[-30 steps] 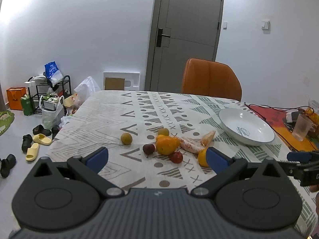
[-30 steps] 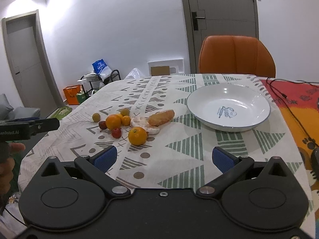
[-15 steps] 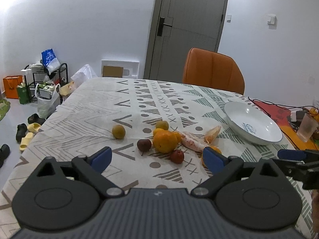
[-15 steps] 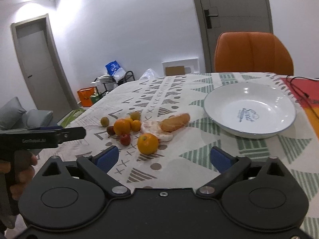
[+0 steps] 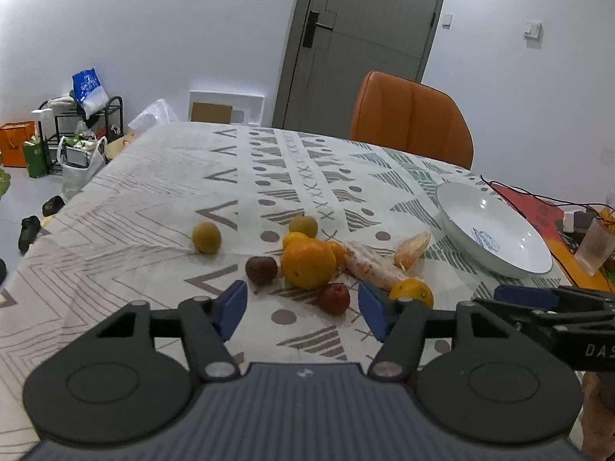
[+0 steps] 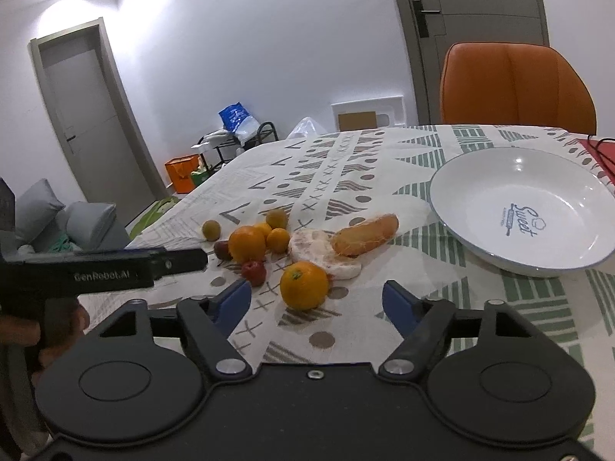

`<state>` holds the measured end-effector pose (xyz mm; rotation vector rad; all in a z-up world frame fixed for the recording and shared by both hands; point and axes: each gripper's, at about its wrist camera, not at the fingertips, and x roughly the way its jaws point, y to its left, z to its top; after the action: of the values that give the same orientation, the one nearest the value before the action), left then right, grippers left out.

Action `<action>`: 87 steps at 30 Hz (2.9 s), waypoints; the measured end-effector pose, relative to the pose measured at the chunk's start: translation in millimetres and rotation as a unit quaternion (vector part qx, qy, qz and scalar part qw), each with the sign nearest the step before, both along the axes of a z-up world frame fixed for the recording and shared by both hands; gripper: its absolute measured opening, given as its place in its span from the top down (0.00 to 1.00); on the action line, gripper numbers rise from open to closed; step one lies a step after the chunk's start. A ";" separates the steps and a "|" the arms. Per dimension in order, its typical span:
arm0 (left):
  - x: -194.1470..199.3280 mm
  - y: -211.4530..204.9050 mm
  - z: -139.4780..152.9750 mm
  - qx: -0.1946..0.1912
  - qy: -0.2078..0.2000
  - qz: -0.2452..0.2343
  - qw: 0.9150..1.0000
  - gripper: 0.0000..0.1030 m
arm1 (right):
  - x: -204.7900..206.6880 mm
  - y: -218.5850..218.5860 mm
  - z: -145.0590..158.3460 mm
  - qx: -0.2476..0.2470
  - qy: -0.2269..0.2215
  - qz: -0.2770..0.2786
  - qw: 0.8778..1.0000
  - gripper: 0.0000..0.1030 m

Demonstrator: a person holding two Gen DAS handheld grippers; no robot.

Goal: Organize fruits
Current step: 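Move the right gripper to the orange and close on it while the left gripper approaches the red fruit, then lift the orange with the right gripper while the left gripper grasps the red fruit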

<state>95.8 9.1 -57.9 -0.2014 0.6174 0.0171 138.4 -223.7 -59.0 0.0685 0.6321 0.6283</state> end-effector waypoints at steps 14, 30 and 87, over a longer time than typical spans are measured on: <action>19.6 -5.2 -13.7 -0.023 0.017 -0.011 1.000 0.51 | 23.6 19.3 -15.6 -0.007 0.039 0.036 0.999 0.47; 32.2 -9.3 -26.7 -0.041 0.034 -0.025 0.998 0.60 | 35.9 32.4 -26.4 -0.021 0.043 0.054 0.997 0.66; 69.4 -111.5 15.0 0.002 -0.036 -0.125 0.991 0.79 | 37.8 -96.5 -2.2 0.030 -0.018 -0.099 0.994 0.67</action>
<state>165.2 -102.4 -42.9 -0.1187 0.5678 -0.2301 176.2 -320.2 -61.2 0.1734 0.5643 0.4547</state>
